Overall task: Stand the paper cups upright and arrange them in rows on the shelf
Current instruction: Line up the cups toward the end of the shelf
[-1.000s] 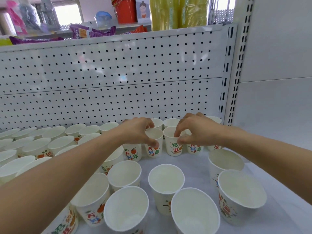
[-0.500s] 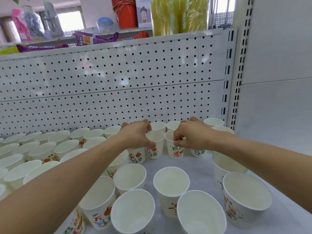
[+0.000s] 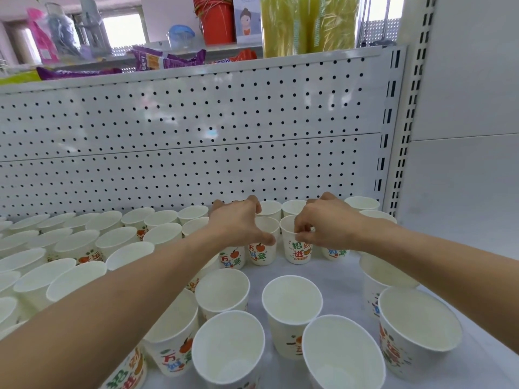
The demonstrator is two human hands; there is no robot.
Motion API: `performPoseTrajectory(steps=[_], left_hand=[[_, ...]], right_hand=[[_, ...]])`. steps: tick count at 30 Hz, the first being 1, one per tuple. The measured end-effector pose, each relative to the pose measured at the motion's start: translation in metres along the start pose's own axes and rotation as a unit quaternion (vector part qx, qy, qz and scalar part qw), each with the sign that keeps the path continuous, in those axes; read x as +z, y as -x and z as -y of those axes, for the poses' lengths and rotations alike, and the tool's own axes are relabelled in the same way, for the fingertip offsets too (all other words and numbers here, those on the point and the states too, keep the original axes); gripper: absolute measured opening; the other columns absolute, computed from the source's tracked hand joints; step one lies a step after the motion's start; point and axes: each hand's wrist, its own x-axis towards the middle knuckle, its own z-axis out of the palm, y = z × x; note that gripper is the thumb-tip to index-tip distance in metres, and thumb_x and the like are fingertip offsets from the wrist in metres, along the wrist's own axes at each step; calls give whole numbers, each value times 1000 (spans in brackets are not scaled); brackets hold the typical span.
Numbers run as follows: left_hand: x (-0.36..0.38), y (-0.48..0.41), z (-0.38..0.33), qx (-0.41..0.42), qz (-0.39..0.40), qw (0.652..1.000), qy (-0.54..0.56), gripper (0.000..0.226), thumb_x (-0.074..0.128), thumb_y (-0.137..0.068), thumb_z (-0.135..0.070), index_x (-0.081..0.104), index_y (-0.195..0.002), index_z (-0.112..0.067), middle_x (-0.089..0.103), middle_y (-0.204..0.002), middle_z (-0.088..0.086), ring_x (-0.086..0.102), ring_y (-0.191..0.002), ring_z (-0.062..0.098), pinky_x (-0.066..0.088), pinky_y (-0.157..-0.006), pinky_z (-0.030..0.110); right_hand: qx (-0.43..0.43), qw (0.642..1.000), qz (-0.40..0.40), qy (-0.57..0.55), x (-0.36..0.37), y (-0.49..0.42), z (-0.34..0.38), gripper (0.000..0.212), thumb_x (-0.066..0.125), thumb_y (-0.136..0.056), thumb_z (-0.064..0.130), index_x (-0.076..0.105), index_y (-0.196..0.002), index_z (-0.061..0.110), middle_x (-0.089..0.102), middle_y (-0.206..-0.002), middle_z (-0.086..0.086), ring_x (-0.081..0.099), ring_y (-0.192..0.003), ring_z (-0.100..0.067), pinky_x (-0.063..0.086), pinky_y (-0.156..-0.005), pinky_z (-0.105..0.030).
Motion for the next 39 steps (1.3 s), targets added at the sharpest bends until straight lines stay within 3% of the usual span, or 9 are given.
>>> performPoseTrajectory(steps=[8, 12, 16, 18, 22, 25, 29, 33, 39], left_hand=[[-4, 3, -2, -4, 9, 1000, -16, 75, 69, -66, -67, 43, -124, -26, 64, -120, -5, 56, -109, 19, 31, -97, 42], [-20, 16, -7, 2, 12, 1000, 0, 78, 68, -70, -69, 43, -130, -26, 59, -125, -7, 54, -113, 15, 32, -101, 42], [-48, 50, -25, 63, -10, 988, 139, 62, 69, -77, -59, 50, -129, -33, 55, -128, -15, 52, -112, 4, 44, -94, 32], [-62, 75, -34, 119, 34, 973, 195, 55, 70, -75, -56, 54, -124, -39, 56, -122, -23, 53, -107, -8, 47, -82, 19], [-78, 115, -43, 201, 160, 942, 216, 59, 73, -68, -55, 57, -124, -43, 56, -118, -37, 49, -113, -15, 39, -95, 13], [-73, 121, -48, 220, 168, 942, 188, 53, 74, -75, -48, 57, -124, -43, 57, -118, -33, 49, -114, -14, 39, -96, 16], [-72, 112, -61, 226, 149, 947, 174, 43, 69, -86, -26, 58, -124, -43, 58, -118, -27, 50, -112, -14, 41, -102, 28], [-85, 110, -58, 198, 290, 932, 88, 73, 76, -79, -21, 41, -126, -65, 43, -126, -35, 43, -111, -16, 35, -91, 18], [-64, 103, -63, 202, 311, 927, 49, 75, 85, -69, -37, 44, -127, -61, 40, -135, -34, 42, -112, -6, 36, -98, 24]], right_hand=[[3, 1000, 6, 16, -1, -1, 2, 16, 56, -91, 37, 66, -83, 27, 67, -87, 6, 53, -88, -15, 33, -93, -32], [27, 999, -3, -23, -14, 8, -1, 29, 58, -88, 50, 63, -113, 37, 62, -112, 12, 50, -105, -15, 35, -96, -33], [51, 987, -21, -151, -43, 46, -13, 29, 62, -85, 51, 62, -113, 42, 56, -119, 19, 47, -114, -8, 38, -99, -34], [48, 971, -6, -234, -57, 74, -19, 29, 64, -80, 55, 66, -107, 44, 59, -114, 25, 50, -111, 2, 43, -98, -35], [24, 951, 46, -306, -77, 129, -26, 48, 59, -66, 73, 63, -109, 52, 59, -117, 31, 54, -112, 6, 46, -93, -28], [21, 957, 93, -273, -77, 151, -28, 53, 54, -68, 79, 55, -117, 58, 53, -125, 32, 52, -116, 2, 44, -97, -30], [45, 967, 54, -243, -67, 151, -33, 31, 62, -86, 45, 58, -116, 54, 54, -123, 24, 49, -113, 1, 44, -98, -36], [48, 953, 133, -269, -67, 150, -43, 68, 59, -82, 4, 53, -116, 63, 49, -131, 27, 49, -120, -9, 44, -101, -40], [36, 938, 218, -269, -54, 139, -54, 73, 78, -78, 28, 39, -125, 69, 32, -141, 36, 32, -129, 7, 36, -107, -28]])
